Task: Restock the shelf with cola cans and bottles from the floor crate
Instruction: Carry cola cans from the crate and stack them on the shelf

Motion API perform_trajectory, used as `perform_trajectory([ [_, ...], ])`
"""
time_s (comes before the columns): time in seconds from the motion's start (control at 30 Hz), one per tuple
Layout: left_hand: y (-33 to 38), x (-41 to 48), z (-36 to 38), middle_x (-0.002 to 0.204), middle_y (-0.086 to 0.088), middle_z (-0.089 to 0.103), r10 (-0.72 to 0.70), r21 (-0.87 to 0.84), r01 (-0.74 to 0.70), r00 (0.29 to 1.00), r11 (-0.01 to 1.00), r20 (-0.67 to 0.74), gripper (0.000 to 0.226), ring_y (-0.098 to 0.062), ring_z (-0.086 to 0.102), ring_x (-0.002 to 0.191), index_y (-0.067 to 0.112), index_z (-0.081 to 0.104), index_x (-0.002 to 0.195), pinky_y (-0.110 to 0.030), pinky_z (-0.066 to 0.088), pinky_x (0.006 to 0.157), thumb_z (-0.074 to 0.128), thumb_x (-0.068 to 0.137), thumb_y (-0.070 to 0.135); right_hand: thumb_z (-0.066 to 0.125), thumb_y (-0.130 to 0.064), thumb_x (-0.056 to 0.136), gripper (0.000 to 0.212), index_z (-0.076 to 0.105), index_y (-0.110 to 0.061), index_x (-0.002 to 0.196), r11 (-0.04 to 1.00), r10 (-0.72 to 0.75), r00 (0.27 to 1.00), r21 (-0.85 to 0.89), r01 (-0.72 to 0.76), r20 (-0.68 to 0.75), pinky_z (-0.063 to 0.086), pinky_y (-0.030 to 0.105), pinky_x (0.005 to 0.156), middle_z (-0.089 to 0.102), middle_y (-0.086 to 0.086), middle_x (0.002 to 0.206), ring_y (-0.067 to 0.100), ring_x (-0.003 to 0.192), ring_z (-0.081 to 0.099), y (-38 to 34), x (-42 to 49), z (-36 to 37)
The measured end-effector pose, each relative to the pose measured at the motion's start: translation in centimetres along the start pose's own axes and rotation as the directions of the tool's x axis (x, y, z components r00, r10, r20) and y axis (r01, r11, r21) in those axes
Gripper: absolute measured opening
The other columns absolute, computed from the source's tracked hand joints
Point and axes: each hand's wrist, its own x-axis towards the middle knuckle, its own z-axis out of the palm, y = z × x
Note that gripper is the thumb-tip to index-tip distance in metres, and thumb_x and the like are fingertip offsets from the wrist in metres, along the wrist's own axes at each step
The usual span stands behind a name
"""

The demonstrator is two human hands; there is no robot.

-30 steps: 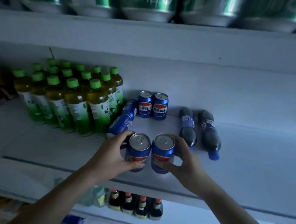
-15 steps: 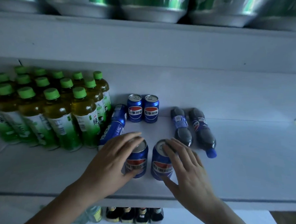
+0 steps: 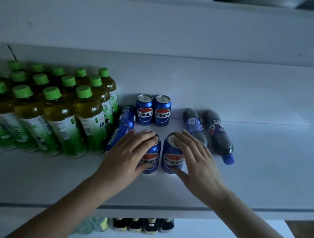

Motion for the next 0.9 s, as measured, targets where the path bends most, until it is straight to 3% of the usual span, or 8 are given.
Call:
perform_trajectory([
  [0.23, -2.4, 3.5, 1.6, 0.143, -0.004, 0.054, -0.036, 0.072, 0.036, 0.999, 0.997, 0.002, 0.073, -0.022, 0.048, 0.134, 0.010, 0.055, 0.140, -0.043, 0.036, 0.118, 0.086, 0.076, 0.027, 0.087, -0.040, 0.073, 0.087, 0.047, -0.016, 0.146, 0.989, 0.066, 0.997, -0.137, -0.059, 0.042, 0.032, 0.039, 0.118, 0.052, 0.000, 0.151, 0.024, 0.145, 0.043, 1.8, 4.0, 1.2],
  [0.4, -4.1, 5.5, 2.6, 0.143, -0.005, 0.054, -0.074, 0.138, 0.070, 0.997, 0.988, 0.022, 0.073, -0.026, 0.051, 0.136, 0.011, 0.056, 0.137, -0.043, 0.028, 0.120, 0.087, 0.074, 0.026, 0.087, -0.043, 0.070, 0.087, 0.047, -0.019, 0.144, 0.976, 0.119, 0.988, -0.194, -0.098, 0.102, 0.037, 0.038, 0.114, 0.054, -0.004, 0.147, 0.023, 0.138, 0.048, 3.6, 7.0, 2.0],
  [0.9, -7.3, 8.3, 3.8, 0.141, -0.005, 0.054, -0.121, 0.095, 0.115, 0.991, 0.989, 0.059, 0.069, -0.028, 0.055, 0.128, 0.010, 0.056, 0.135, -0.043, 0.033, 0.119, 0.087, 0.075, 0.023, 0.084, -0.037, 0.078, 0.081, 0.042, -0.019, 0.145, 0.966, 0.162, 0.960, -0.237, -0.106, 0.229, 0.037, 0.038, 0.110, 0.049, -0.002, 0.148, 0.027, 0.134, 0.047, 7.8, 13.1, 3.4],
])
